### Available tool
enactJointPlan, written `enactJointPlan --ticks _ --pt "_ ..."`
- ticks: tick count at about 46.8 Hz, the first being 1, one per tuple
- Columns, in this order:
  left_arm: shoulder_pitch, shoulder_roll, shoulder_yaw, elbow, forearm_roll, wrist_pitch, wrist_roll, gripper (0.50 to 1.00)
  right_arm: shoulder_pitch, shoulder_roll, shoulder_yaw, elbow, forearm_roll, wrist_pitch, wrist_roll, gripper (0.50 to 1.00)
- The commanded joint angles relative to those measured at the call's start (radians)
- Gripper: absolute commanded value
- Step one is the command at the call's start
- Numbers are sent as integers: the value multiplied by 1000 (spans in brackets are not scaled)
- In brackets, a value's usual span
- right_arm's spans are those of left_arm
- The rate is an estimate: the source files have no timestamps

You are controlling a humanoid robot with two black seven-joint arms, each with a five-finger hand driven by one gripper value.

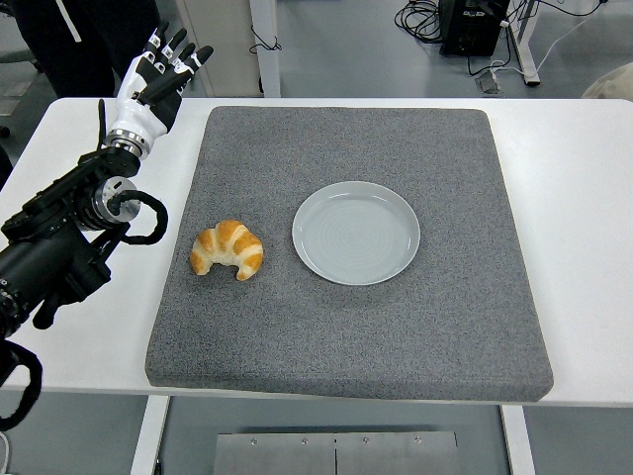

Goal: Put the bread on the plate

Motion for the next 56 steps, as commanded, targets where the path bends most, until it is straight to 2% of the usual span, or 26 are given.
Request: enactJointPlan --ticks 1,11,24,32,36,43,47,56 --pt "-24 35 69 -31 1 5 1 971 -1 0 0 0 0 0 0 1000" --pt "-81 96 181 -49 61 3 19 971 0 0 0 0 0 0 0 1000" --pt "-96 179 224 -158 276 15 102 971 -1 0 0 0 0 0 0 1000" --pt "-115 256 278 -239 382 38 99 971 0 0 0 0 0 0 0 1000" --pt "-129 265 284 -241 426 37 98 971 -1 0 0 0 0 0 0 1000" --pt "-127 305 289 -270 485 5 95 971 -1 0 0 0 0 0 0 1000" --pt "-123 329 306 -319 532 -18 88 971 0 0 0 0 0 0 0 1000" --pt "-103 408 307 -475 641 -18 87 971 -1 0 0 0 0 0 0 1000"
